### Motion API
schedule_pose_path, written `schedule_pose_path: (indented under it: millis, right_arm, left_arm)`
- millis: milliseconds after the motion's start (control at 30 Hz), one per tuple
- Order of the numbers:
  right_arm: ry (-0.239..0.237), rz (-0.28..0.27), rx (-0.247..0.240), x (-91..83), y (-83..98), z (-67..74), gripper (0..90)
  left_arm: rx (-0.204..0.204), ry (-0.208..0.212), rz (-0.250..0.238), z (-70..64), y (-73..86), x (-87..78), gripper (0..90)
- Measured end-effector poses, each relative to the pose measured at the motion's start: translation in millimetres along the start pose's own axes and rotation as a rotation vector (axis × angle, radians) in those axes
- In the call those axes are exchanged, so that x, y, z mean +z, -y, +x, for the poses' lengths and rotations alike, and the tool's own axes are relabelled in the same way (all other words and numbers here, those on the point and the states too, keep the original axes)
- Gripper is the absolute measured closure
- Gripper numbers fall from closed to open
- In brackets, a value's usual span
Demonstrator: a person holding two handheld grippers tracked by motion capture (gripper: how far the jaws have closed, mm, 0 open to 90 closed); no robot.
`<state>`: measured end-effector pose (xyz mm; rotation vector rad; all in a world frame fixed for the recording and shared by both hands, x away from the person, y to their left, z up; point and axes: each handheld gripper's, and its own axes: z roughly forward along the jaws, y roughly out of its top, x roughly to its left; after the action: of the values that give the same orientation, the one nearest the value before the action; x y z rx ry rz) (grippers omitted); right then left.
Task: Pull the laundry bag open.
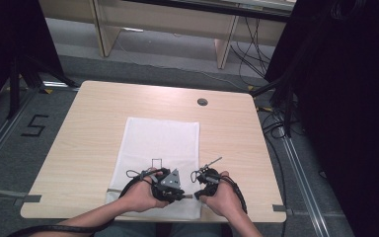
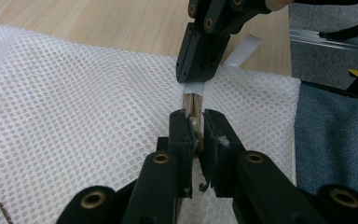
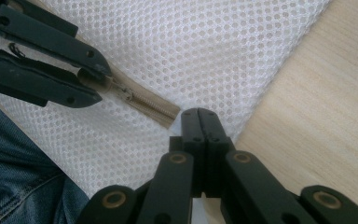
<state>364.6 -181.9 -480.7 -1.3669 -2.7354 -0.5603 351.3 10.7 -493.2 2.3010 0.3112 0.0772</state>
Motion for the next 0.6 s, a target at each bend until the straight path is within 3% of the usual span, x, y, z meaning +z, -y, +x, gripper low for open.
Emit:
schedule_pose_path:
  millis: [600]
  right_arm:
    - [0.005,0.000,-0.005,0.2,0.1,0.3,90.0]
  left_arm:
    - [-0.006,0.003,-0.004,0.4,2.1,-4.1,81.8]
